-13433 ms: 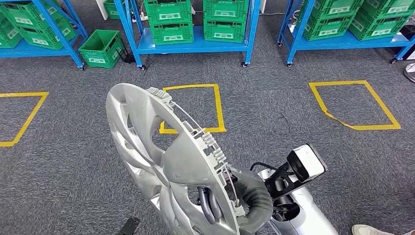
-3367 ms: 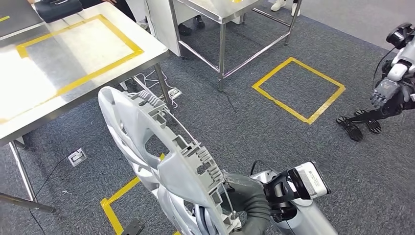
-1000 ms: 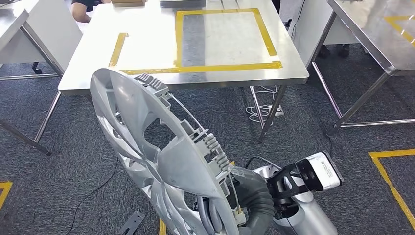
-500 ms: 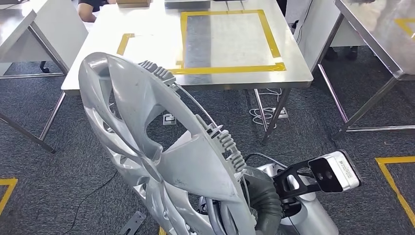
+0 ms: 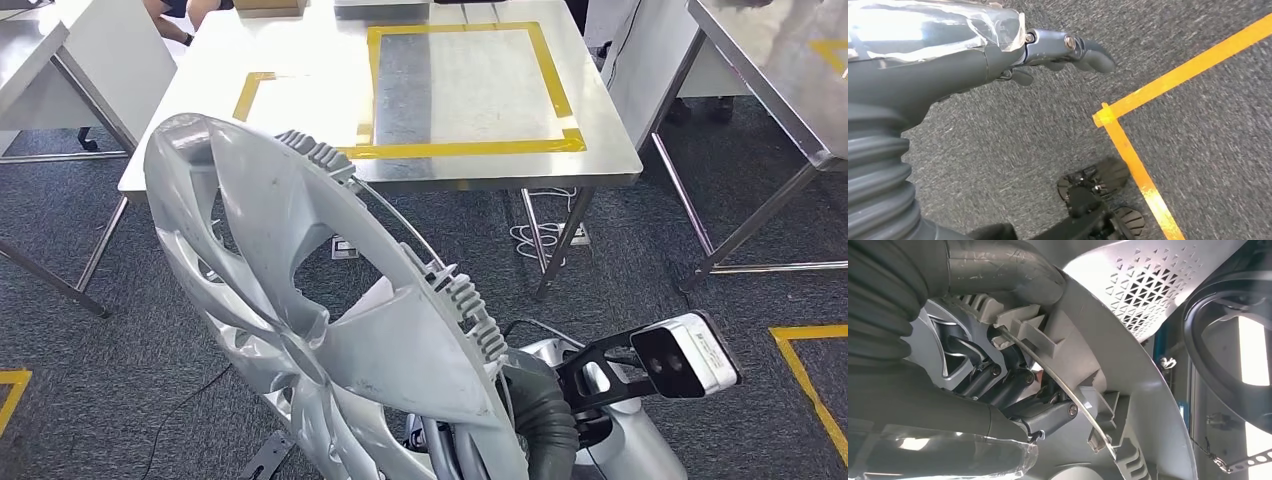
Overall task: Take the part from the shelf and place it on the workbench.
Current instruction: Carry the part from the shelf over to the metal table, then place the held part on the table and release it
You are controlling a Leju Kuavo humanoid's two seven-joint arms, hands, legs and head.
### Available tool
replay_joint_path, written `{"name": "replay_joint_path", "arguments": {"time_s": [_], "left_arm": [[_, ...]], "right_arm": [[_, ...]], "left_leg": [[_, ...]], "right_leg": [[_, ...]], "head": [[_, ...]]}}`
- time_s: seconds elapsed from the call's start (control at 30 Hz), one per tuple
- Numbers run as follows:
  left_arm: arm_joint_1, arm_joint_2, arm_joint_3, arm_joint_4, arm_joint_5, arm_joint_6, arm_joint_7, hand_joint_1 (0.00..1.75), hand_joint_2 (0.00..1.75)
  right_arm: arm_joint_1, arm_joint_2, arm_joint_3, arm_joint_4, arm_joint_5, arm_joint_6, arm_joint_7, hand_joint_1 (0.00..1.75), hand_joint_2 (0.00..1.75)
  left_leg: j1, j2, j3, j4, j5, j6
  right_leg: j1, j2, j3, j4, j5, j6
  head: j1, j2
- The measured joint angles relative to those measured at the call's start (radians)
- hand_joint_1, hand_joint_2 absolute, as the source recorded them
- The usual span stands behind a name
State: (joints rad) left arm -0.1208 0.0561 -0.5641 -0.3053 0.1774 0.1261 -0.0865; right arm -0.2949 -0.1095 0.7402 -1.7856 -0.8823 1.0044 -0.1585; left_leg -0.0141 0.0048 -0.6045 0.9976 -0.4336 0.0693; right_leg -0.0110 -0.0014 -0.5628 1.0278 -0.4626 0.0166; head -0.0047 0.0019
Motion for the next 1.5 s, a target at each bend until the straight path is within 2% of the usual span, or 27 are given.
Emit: {"name": "replay_joint_path", "arguments": {"time_s": [0.07, 0.2, 0.23, 0.27, 0.33, 0.4, 0.47, 0.5, 0.57, 0.6, 0.67, 0.73, 0.77, 0.8, 0.9, 0.93, 0.97, 1.07, 1.1, 1.2, 1.23, 1.27, 1.3, 1.33, 1.37, 1.43, 1.5], "left_arm": [[0.0, 0.001, 0.0, 0.0, 0.0, 0.0, 0.0, 0.0, 1.75], [-0.001, -0.003, 0.0, 0.0, 0.0, -0.001, 0.0, 0.0, 1.75], [0.001, -0.003, 0.0, 0.0, 0.0, -0.001, 0.0, 0.0, 1.75], [0.002, -0.004, 0.0, 0.0, 0.0, -0.001, 0.0, 0.0, 1.75], [0.003, -0.005, 0.0, 0.0, 0.0, -0.001, 0.0, 0.0, 1.75], [0.003, -0.004, 0.0, 0.001, 0.0, -0.001, 0.0, 0.0, 1.75], [0.002, -0.003, 0.0, 0.001, 0.0, -0.001, 0.001, 0.0, 1.75], [0.001, -0.003, 0.0, 0.001, 0.0, -0.001, 0.001, 0.0, 1.75], [0.0, -0.004, 0.001, 0.001, 0.0, -0.001, 0.0, 0.0, 1.75], [0.0, -0.004, 0.001, 0.001, 0.0, -0.001, 0.0, 0.0, 1.75], [0.001, -0.003, 0.001, 0.001, 0.0, -0.001, 0.0, 0.0, 1.75], [0.003, -0.003, 0.001, 0.001, 0.0, -0.001, 0.001, 0.0, 1.75], [0.004, -0.003, 0.001, 0.001, 0.0, -0.002, 0.001, 0.0, 1.75], [0.004, -0.003, 0.001, 0.001, 0.0, -0.002, 0.001, 0.0, 1.75], [0.005, 0.006, 0.002, 0.004, 0.0, -0.006, 0.0, 0.0, 1.75], [0.006, 0.009, 0.003, 0.005, 0.0, -0.008, 0.0, 0.0, 1.75], [0.005, 0.01, 0.005, 0.006, 0.0, -0.01, 0.0, 0.0, 1.75], [0.001, 0.008, 0.013, 0.006, -0.002, -0.01, -0.002, 0.0, 1.75], [-0.001, 0.007, 0.014, 0.006, -0.003, -0.01, -0.002, 0.0, 1.75], [-0.004, 0.001, 0.016, 0.005, -0.009, -0.011, -0.002, 0.0, 1.75], [-0.004, 0.0, 0.016, 0.005, -0.011, -0.011, -0.002, 0.0, 1.75], [-0.004, -0.002, 0.016, 0.005, -0.012, -0.011, -0.002, 0.0, 1.75], [-0.004, -0.003, 0.016, 0.005, -0.013, -0.011, -0.002, 0.0, 1.75], [-0.003, -0.003, 0.016, 0.006, -0.013, -0.011, -0.002, 0.0, 1.75], [-0.003, -0.004, 0.016, 0.006, -0.013, -0.011, -0.002, 0.0, 1.75], [-0.003, -0.004, 0.016, 0.006, -0.013, -0.011, -0.002, 0.0, 1.75], [-0.003, -0.004, 0.016, 0.006, -0.014, -0.011, -0.002, 0.0, 1.75]], "right_arm": [[-0.003, 0.001, 0.0, -0.001, 0.0, 0.001, 0.0, 1.75, 1.75], [-0.002, 0.0, 0.0, 0.0, 0.0, 0.002, 0.001, 1.75, 1.75], [0.0, 0.0, 0.0, 0.0, 0.0, 0.003, 0.001, 1.75, 1.75], [0.001, -0.001, 0.0, 0.0, 0.0, 0.004, 0.001, 1.75, 1.75], [0.001, -0.002, 0.0, 0.001, 0.001, 0.004, 0.001, 1.75, 1.75], [0.001, -0.002, 0.001, 0.002, 0.0, 0.005, 0.001, 1.75, 1.75], [0.001, -0.001, 0.001, 0.002, 0.0, 0.006, 0.001, 1.75, 1.75], [0.001, 0.0, 0.001, 0.002, 0.0, 0.006, 0.001, 1.75, 1.75], [-0.001, 0.002, 0.0, 0.002, 0.001, 0.006, 0.001, 1.75, 1.75], [-0.002, 0.003, 0.0, 0.002, 0.0, 0.006, 0.001, 1.75, 1.75], [-0.002, 0.003, 0.0, 0.002, 0.001, 0.006, 0.001, 1.75, 1.75], [0.001, 0.003, 0.001, 0.003, 0.001, 0.006, 0.001, 1.75, 1.75], [0.001, 0.003, 0.001, 0.003, 0.001, 0.006, 0.001, 1.75, 1.75], [0.001, 0.003, 0.001, 0.003, 0.001, 0.006, 0.001, 1.75, 1.75], [-0.002, 0.005, 0.003, 0.004, 0.0, 0.008, 0.001, 1.75, 1.75], [-0.004, 0.006, 0.004, 0.004, 0.0, 0.009, 0.001, 1.75, 1.75], [-0.006, 0.007, 0.006, 0.005, -0.001, 0.01, 0.002, 1.75, 1.75], [-0.016, 0.007, 0.008, 0.005, -0.004, 0.011, 0.002, 1.75, 1.75], [-0.019, 0.006, 0.008, 0.005, -0.004, 0.011, 0.002, 1.75, 1.75], [-0.02, 0.003, 0.008, 0.005, -0.004, 0.011, 0.002, 1.75, 1.75], [-0.02, 0.002, 0.008, 0.005, -0.004, 0.011, 0.003, 1.75, 1.75], [-0.02, 0.0, 0.009, 0.005, -0.004, 0.011, 0.003, 1.75, 1.75], [-0.02, -0.002, 0.009, 0.005, -0.004, 0.011, 0.003, 1.75, 1.75], [-0.02, -0.003, 0.009, 0.005, -0.004, 0.011, 0.003, 1.75, 1.75], [-0.02, -0.003, 0.009, 0.006, -0.004, 0.011, 0.003, 1.75, 1.75], [-0.02, -0.005, 0.009, 0.007, -0.004, 0.011, 0.003, 1.75, 1.75], [-0.021, -0.005, 0.009, 0.008, -0.004, 0.011, 0.003, 1.75, 1.75]], "left_leg": [[0.007, -0.004, 0.031, -0.018, 0.0, 0.004], [0.012, -0.011, 0.056, -0.021, -0.016, -0.003], [0.014, -0.013, 0.065, -0.021, -0.024, -0.007], [0.017, -0.015, 0.077, -0.02, -0.033, -0.012], [0.022, -0.019, 0.103, -0.018, -0.056, -0.025], [0.022, -0.02, 0.117, -0.015, -0.079, -0.041], [0.022, -0.018, 0.122, -0.012, -0.089, -0.052], [0.024, -0.017, 0.12, -0.006, -0.09, -0.056], [0.028, -0.013, 0.087, 0.055, -0.084, -0.063], [0.029, -0.01, 0.047, 0.116, -0.089, -0.069], [0.03, -0.008, -0.05, 0.249, -0.132, -0.077], [0.029, -0.007, -0.117, 0.302, -0.176, -0.076], [0.027, -0.007, -0.127, 0.282, -0.172, -0.069], [0.022, -0.007, -0.124, 0.236, -0.14, -0.056], [-0.016, -0.018, -0.096, 0.053, 0.04, 0.008], [-0.026, -0.025, -0.087, 0.017, 0.075, 0.02], [-0.032, -0.031, -0.08, 0.0, 0.082, 0.024], [-0.026, -0.029, -0.04, -0.023, 0.078, 0.025], [-0.023, -0.029, -0.03, -0.027, 0.077, 0.027], [-0.02, -0.029, -0.023, -0.027, 0.062, 0.029], [-0.018, -0.03, -0.021, -0.025, 0.056, 0.026], [-0.016, -0.032, -0.017, -0.023, 0.05, 0.022], [-0.013, -0.033, -0.012, -0.019, 0.042, 0.017], [-0.01, -0.035, -0.008, -0.014, 0.034, 0.011], [-0.009, -0.036, -0.004, -0.008, 0.026, 0.004], [-0.009, -0.038, -0.003, 0.002, 0.013, -0.009], [-0.01, -0.04, -0.003, 0.008, 0.006, -0.019]], "right_leg": [[0.0, 0.0, -0.019, 0.044, -0.014, 0.004], [-0.007, 0.001, -0.16, 0.246, -0.078, 0.013], [-0.009, 0.001, -0.177, 0.25, -0.072, 0.022], [-0.012, 0.001, -0.174, 0.216, -0.05, 0.032], [-0.019, -0.002, -0.132, 0.082, 0.024, 0.054], [-0.018, -0.005, -0.1, -0.004, 0.068, 0.042], [-0.012, -0.003, -0.092, -0.015, 0.066, 0.007], [-0.013, 0.0, -0.085, -0.016, 0.065, -0.004], [-0.016, 0.003, -0.069, -0.018, 0.054, -0.019], [-0.017, 0.004, -0.061, -0.019, 0.047, -0.024], [-0.013, 0.007, -0.045, -0.019, 0.03, -0.03], [-0.006, 0.011, -0.021, -0.019, 0.01, -0.032], [-0.002, 0.013, -0.006, -0.02, -0.001, -0.033], [0.004, 0.014, 0.011, -0.021, -0.013, -0.034], [0.016, 0.018, 0.049, -0.026, -0.046, -0.034], [0.02, 0.021, 0.059, -0.027, -0.052, -0.032], [0.025, 0.024, 0.071, -0.028, -0.055, -0.028], [0.026, 0.023, 0.072, 0.0, -0.069, -0.018], [0.024, 0.021, 0.048, 0.043, -0.08, -0.015], [0.011, 0.016, -0.082, 0.22, -0.133, -0.01], [0.006, 0.015, -0.114, 0.243, -0.142, -0.004], [0.001, 0.014, -0.127, 0.232, -0.132, 0.006], [-0.003, 0.013, -0.124, 0.186, -0.101, 0.02], [-0.008, 0.012, -0.108, 0.118, -0.054, 0.036], [-0.009, 0.011, -0.093, 0.057, -0.016, 0.044], [-0.008, 0.009, -0.071, -0.01, 0.025, 0.029], [-0.008, 0.009, -0.063, -0.014, 0.029, 0.0]], "head": [[0.002, 0.0], [0.003, 0.0], [0.003, 0.0], [0.003, 0.0], [0.004, 0.0], [0.004, 0.0], [0.002, 0.0], [0.002, 0.0], [0.001, 0.0], [0.001, 0.0], [0.001, 0.0], [0.001, 0.0], [0.0, 0.0], [0.0, 0.0], [0.002, 0.0], [0.003, 0.0], [0.003, 0.0], [0.003, 0.0], [0.003, 0.0], [0.003, 0.0], [0.003, 0.0], [0.003, 0.0], [0.003, 0.0], [0.004, 0.0], [0.004, 0.0], [0.004, 0.0], [0.003, 0.0]]}}
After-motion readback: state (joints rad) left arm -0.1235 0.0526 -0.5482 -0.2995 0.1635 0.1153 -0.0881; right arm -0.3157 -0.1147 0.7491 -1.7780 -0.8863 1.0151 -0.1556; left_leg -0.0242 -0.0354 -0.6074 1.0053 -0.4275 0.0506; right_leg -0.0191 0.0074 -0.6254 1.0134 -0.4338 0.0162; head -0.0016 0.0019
